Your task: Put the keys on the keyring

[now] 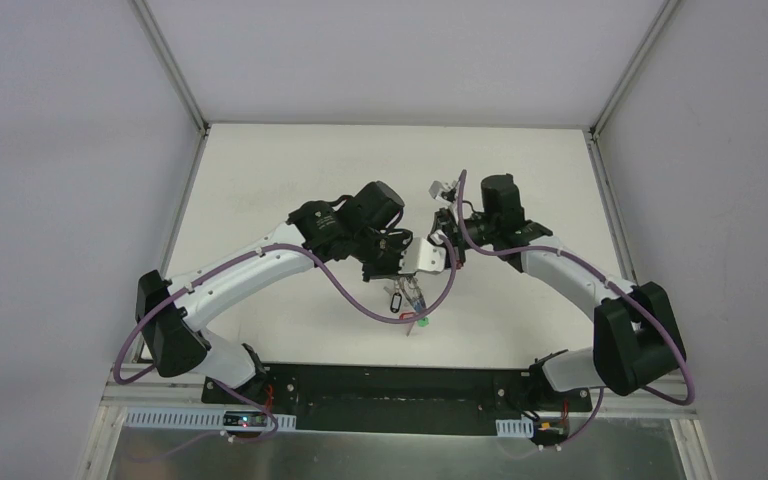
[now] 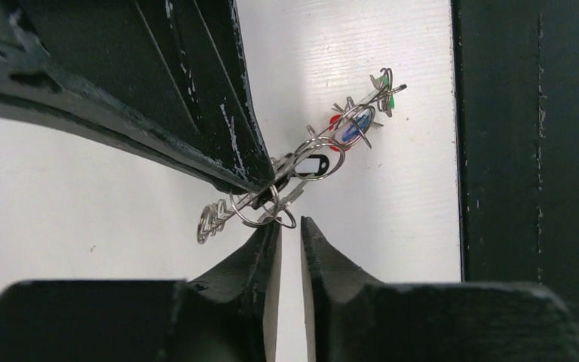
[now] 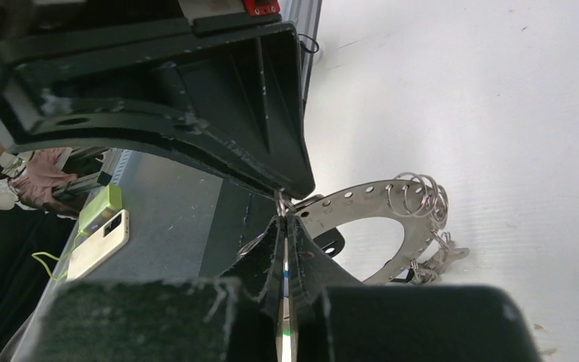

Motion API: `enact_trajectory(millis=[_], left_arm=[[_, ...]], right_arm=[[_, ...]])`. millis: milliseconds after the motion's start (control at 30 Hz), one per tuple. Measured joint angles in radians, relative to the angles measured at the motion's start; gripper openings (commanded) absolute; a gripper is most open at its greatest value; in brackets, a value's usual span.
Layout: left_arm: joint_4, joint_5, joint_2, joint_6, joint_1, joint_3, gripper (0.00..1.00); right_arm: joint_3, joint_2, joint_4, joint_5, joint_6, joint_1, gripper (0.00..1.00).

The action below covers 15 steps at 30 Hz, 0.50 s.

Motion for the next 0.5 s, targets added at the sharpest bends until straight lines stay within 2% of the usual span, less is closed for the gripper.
enact_trajectory(millis=[333,500], left_arm=[[0.073,-0.026,0.000,-0.123,0.013,-0.018,0.33],[0.111,-0.026,0.000,-0.189,0.062,-0.018,0.38]], right_arm=[[-0.041,-0.040,0.159,0.018,0.127,-0.043,0.00],[-0.044,-0.051,0.183,0.019,0.142,-0.047,0.00]])
